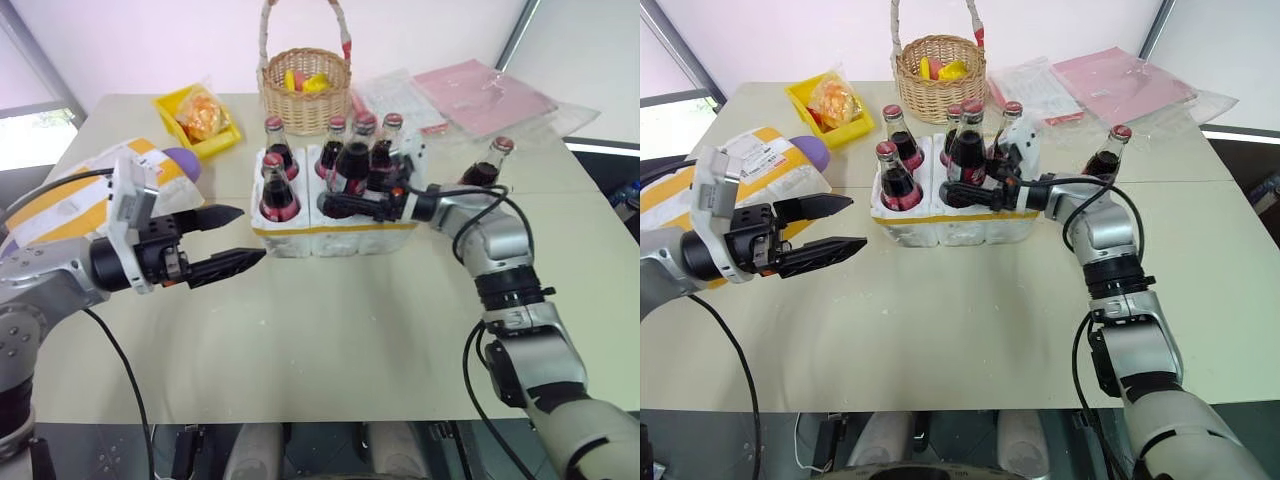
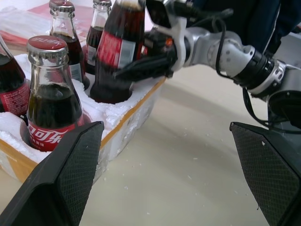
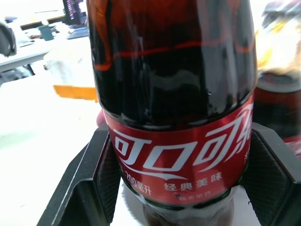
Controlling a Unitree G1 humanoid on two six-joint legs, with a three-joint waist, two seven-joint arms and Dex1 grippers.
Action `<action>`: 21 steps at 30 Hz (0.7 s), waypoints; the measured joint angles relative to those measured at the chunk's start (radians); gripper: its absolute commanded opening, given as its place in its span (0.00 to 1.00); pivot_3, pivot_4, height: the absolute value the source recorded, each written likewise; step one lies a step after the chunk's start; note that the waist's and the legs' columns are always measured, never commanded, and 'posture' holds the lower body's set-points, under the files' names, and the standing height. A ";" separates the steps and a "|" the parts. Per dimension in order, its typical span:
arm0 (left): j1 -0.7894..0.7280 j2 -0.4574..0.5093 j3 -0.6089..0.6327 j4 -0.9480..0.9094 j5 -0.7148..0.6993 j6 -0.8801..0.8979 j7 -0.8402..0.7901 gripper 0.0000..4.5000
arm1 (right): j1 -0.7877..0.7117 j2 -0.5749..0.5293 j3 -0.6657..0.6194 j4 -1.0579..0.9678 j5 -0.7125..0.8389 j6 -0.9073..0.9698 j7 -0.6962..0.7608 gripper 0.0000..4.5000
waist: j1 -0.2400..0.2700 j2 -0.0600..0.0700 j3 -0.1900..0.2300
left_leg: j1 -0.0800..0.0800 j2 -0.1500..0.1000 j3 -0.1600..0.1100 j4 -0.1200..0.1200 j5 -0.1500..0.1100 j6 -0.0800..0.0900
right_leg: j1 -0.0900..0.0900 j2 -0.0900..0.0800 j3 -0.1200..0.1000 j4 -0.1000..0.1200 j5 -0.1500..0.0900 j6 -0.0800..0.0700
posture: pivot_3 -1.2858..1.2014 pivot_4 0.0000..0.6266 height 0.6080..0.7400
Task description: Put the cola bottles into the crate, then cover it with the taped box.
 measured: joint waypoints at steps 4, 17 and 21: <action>-0.010 0.000 -0.001 0.000 -0.004 -0.002 0.005 1.00 | -0.009 0.011 0.000 0.023 -0.029 -0.026 0.004 0.63 | -0.001 0.000 0.000 | 0.001 0.000 0.000 0.000 0.000 0.000 | 0.001 0.000 0.000 0.000 0.000 0.000 | 0.52 0.24 0.98; -0.011 0.000 -0.005 0.001 -0.003 -0.010 0.005 1.00 | -0.094 0.049 0.012 0.180 -0.102 -0.091 0.021 0.99 | -0.021 -0.002 -0.002 | 0.005 0.003 0.000 -0.001 0.001 -0.002 | 0.004 0.003 0.000 0.000 0.000 -0.006 | 0.52 0.24 0.98; -0.011 0.000 -0.005 0.009 -0.002 -0.021 0.001 1.00 | -0.092 0.046 0.008 0.172 -0.103 -0.085 0.032 0.99 | -0.021 -0.002 -0.002 | 0.005 0.003 0.000 -0.002 0.001 -0.002 | 0.004 0.003 0.000 0.000 0.000 -0.006 | 0.52 0.24 0.98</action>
